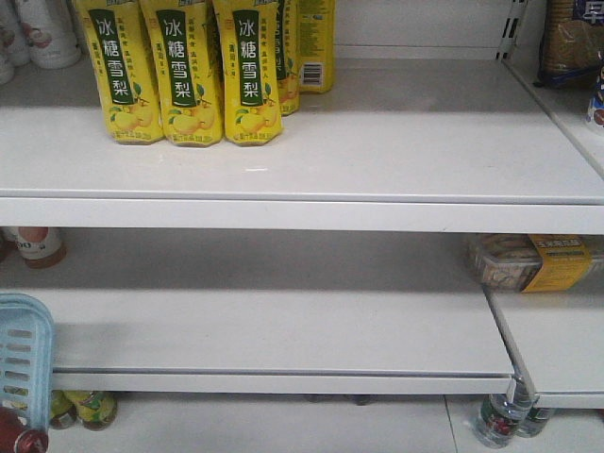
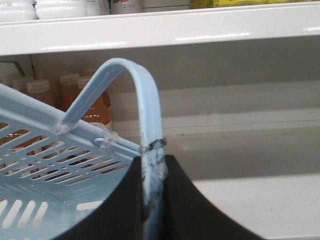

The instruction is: Place coke in basket with both arms

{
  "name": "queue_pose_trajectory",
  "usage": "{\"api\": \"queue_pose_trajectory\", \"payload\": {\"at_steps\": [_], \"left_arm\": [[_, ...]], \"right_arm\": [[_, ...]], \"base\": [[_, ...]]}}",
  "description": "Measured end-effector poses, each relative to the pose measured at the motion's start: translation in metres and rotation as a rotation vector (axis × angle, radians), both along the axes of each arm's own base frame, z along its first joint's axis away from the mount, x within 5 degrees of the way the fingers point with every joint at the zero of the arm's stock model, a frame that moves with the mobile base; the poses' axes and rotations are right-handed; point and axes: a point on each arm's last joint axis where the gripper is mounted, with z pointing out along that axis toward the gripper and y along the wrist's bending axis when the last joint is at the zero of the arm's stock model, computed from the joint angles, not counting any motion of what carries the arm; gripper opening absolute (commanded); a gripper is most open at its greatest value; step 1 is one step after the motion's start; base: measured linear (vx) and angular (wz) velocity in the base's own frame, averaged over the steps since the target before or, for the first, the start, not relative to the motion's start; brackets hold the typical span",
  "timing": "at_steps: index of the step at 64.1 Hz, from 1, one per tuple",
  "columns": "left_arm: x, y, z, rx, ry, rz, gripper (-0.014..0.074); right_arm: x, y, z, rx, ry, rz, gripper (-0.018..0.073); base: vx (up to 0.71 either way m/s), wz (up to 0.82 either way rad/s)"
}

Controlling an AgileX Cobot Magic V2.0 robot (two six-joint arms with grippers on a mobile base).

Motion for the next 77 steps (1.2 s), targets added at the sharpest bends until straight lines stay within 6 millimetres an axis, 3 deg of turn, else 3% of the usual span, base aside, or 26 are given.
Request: {"api": "queue_pose_trajectory", "payload": {"at_steps": [11, 77], "left_arm": [[0.0, 0.0, 0.0, 0.0, 0.0, 0.0, -0.0006], [0.0, 0.0, 0.0, 0.0, 0.0, 0.0, -0.0006]], "right_arm": [[0.004, -0.001, -0.024, 0.124, -0.035, -0.015, -0.0009], [0.004, 0.003, -0.027, 0.149, -0.014, 0.065, -0.0009]], "base": [[0.0, 0.0], [0.0, 0.0]]}}
